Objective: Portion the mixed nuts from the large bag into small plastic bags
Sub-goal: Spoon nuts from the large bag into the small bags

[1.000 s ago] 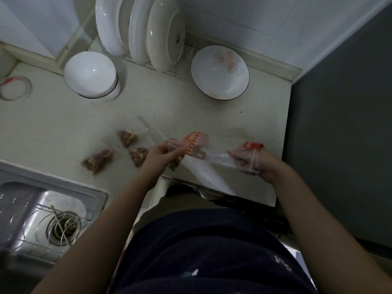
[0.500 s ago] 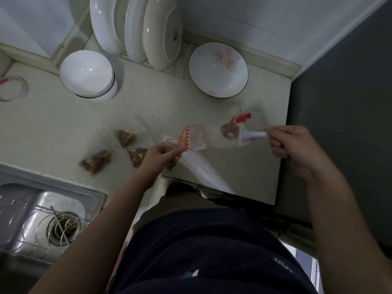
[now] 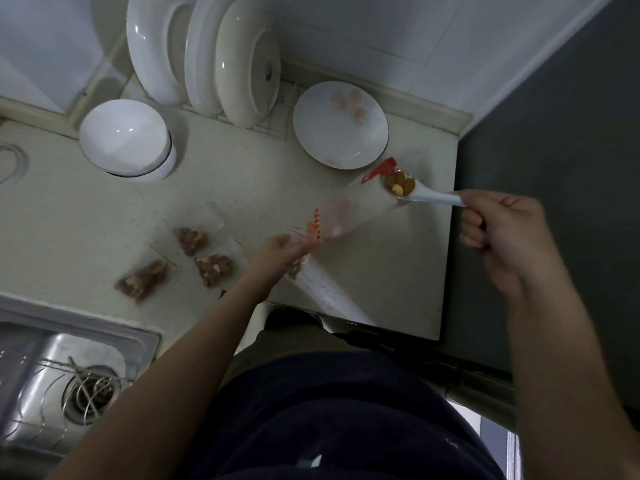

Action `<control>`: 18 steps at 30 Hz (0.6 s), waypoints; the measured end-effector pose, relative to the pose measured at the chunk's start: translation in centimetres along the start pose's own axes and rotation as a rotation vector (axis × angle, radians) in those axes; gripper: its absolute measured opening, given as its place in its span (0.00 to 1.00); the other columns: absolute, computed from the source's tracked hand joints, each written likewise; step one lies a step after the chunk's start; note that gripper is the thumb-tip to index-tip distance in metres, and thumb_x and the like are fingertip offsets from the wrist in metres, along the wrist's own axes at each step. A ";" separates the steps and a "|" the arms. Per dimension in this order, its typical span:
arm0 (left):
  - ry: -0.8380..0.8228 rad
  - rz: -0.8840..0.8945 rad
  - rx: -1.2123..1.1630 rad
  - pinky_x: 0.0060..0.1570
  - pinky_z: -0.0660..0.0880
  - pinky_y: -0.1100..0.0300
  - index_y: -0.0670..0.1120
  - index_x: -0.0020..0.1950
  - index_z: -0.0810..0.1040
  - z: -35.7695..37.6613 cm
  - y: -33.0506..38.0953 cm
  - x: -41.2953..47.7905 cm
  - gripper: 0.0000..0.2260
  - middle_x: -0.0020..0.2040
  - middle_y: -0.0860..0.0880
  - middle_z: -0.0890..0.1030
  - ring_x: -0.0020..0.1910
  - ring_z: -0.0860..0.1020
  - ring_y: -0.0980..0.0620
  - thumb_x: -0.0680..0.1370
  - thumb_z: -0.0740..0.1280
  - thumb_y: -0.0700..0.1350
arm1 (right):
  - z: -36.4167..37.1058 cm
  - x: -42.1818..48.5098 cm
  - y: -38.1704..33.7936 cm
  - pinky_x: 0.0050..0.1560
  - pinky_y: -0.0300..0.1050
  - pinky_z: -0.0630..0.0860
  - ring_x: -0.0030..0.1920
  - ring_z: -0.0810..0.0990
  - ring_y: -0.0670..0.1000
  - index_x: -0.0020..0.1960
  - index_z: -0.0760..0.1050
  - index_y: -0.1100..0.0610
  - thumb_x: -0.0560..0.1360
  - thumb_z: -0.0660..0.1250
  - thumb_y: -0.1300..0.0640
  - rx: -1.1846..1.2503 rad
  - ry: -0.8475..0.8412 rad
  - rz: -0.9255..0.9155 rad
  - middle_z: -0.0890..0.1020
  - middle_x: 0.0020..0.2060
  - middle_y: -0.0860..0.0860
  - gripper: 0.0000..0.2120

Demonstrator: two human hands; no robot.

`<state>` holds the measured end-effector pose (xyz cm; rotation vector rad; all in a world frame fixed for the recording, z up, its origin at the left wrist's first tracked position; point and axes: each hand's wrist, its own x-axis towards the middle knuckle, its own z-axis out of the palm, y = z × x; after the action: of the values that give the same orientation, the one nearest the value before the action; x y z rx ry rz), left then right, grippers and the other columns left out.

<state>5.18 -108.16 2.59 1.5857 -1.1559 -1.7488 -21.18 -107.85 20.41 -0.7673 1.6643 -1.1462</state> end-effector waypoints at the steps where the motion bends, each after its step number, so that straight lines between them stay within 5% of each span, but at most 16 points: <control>1: -0.008 0.016 -0.008 0.29 0.76 0.63 0.50 0.40 0.82 0.2 0.5 0.2 0.14 0.32 0.50 0.81 0.28 0.77 0.55 0.71 0.73 0.61 | 0.2 0.0 -0.1 0.22 0.34 0.55 0.20 0.58 0.44 0.41 0.78 0.63 0.77 0.61 0.65 0.007 0.013 -0.017 0.65 0.19 0.45 0.09; 8: -0.018 0.131 -0.040 0.39 0.77 0.57 0.55 0.49 0.83 1.4 3.7 -0.6 0.07 0.50 0.46 0.84 0.40 0.80 0.55 0.72 0.75 0.51 | 1.2 0.5 -0.3 0.24 0.35 0.60 0.22 0.60 0.45 0.45 0.80 0.66 0.75 0.63 0.64 -0.041 0.060 -0.102 0.66 0.21 0.46 0.08; 11: -0.037 0.274 0.014 0.54 0.78 0.58 0.56 0.53 0.82 1.9 5.2 -1.5 0.12 0.73 0.55 0.69 0.63 0.75 0.57 0.71 0.76 0.49 | 1.9 0.7 -0.1 0.25 0.38 0.59 0.23 0.59 0.46 0.46 0.77 0.73 0.76 0.62 0.65 -0.075 0.038 -0.106 0.65 0.21 0.46 0.11; 14: -0.097 0.412 0.107 0.63 0.72 0.64 0.55 0.57 0.80 2.5 6.6 -2.3 0.15 0.76 0.60 0.62 0.72 0.67 0.57 0.71 0.76 0.51 | 2.8 0.7 0.1 0.24 0.38 0.58 0.23 0.59 0.46 0.47 0.74 0.77 0.77 0.62 0.65 -0.065 -0.004 -0.074 0.64 0.21 0.47 0.12; 16: -0.063 0.510 0.160 0.67 0.70 0.57 0.51 0.59 0.81 2.8 7.4 -2.5 0.16 0.76 0.61 0.62 0.72 0.67 0.58 0.72 0.75 0.50 | 3.3 0.7 0.1 0.24 0.38 0.57 0.23 0.59 0.45 0.46 0.75 0.76 0.77 0.61 0.65 -0.058 -0.034 -0.061 0.64 0.21 0.47 0.12; 18: 0.017 0.610 0.151 0.67 0.69 0.64 0.48 0.58 0.82 2.8 7.9 -2.5 0.14 0.75 0.59 0.64 0.70 0.68 0.65 0.74 0.74 0.48 | 3.8 0.8 -0.1 0.24 0.38 0.57 0.23 0.58 0.45 0.46 0.73 0.78 0.78 0.61 0.65 -0.049 -0.073 -0.060 0.64 0.21 0.47 0.13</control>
<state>1.61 -109.39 10.45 1.1457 -1.5861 -1.2668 -17.91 -109.87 19.76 -0.8856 1.6227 -1.1092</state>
